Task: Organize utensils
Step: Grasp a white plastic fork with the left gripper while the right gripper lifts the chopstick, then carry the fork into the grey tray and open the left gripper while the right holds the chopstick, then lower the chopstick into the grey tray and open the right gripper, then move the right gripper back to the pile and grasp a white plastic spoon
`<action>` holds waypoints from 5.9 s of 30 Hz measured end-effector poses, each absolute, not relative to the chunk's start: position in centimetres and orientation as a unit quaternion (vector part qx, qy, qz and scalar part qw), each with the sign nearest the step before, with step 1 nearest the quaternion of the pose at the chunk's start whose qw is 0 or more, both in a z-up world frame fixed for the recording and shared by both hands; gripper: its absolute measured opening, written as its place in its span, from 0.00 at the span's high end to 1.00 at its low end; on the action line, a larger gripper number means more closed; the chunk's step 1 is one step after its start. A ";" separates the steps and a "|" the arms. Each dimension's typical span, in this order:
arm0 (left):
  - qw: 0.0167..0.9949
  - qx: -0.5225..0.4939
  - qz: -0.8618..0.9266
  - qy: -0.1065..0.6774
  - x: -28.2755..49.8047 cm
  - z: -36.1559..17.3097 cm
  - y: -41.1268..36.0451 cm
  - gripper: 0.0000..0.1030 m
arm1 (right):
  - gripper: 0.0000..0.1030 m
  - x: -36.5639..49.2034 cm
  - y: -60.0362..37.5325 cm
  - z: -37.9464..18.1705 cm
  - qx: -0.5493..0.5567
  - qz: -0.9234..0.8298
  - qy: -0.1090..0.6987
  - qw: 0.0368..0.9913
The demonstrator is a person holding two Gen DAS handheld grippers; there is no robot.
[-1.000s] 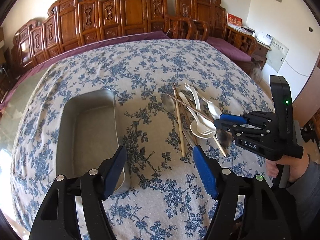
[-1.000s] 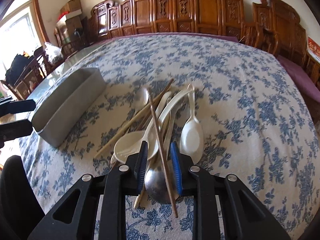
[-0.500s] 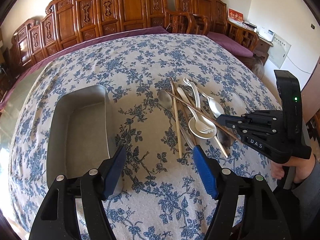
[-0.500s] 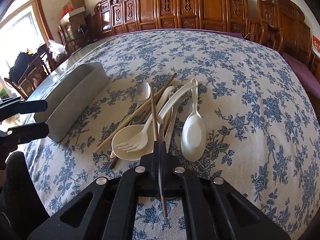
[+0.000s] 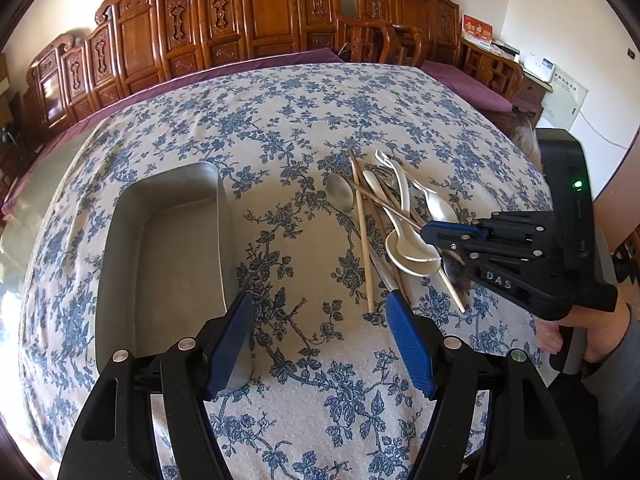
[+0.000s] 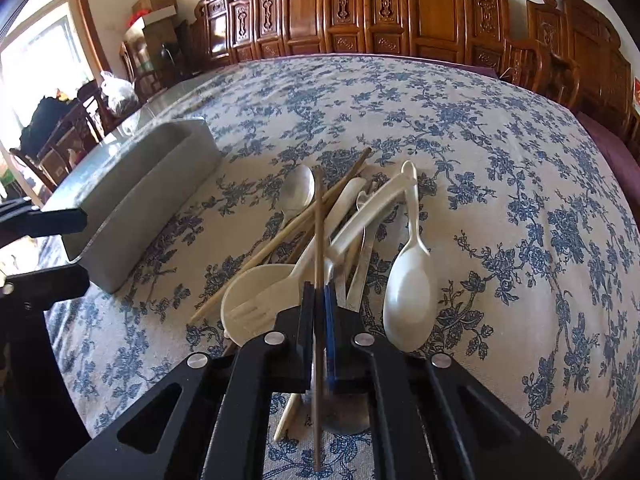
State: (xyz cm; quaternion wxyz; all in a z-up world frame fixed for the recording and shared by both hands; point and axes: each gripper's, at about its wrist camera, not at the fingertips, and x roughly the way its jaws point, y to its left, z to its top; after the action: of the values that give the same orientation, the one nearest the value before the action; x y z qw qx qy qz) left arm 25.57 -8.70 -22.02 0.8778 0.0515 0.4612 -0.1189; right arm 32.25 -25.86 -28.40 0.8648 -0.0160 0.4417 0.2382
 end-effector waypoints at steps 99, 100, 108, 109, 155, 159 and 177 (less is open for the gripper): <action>0.877 -0.003 -0.056 0.478 32.2 -24.5 2.0 0.95 | 0.94 31.4 -20.7 -25.3 0.019 0.263 0.398 0.878; 0.876 -0.002 -0.053 0.479 32.2 -24.8 2.2 0.95 | 0.94 31.4 -20.6 -25.4 0.019 0.263 0.399 0.878; 0.870 -0.010 -0.043 0.492 32.7 -25.9 3.6 0.94 | 0.94 31.4 -20.2 -25.7 0.019 0.250 0.403 0.880; 0.869 -0.009 -0.041 0.492 32.7 -25.8 3.8 0.94 | 0.94 31.3 -20.2 -25.6 0.019 0.247 0.403 0.881; 0.907 -0.045 -0.032 0.418 30.3 -20.0 11.6 0.92 | 0.93 34.1 -2.8 -26.2 0.057 0.239 0.477 0.844; 0.907 -0.041 -0.035 0.417 30.3 -20.0 11.3 0.91 | 0.93 33.5 -3.7 -25.3 0.049 0.251 0.461 0.849; 0.906 -0.002 -0.103 0.411 30.5 -20.1 1.5 0.56 | 0.80 33.2 -21.7 -22.9 -0.013 0.135 0.388 0.912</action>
State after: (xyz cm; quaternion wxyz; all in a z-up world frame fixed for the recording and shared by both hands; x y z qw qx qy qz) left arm 30.53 1.49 -20.09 0.9057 -0.0017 0.4114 -0.1026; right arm 33.24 -21.73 -22.89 0.9115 -0.0126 0.3882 0.1351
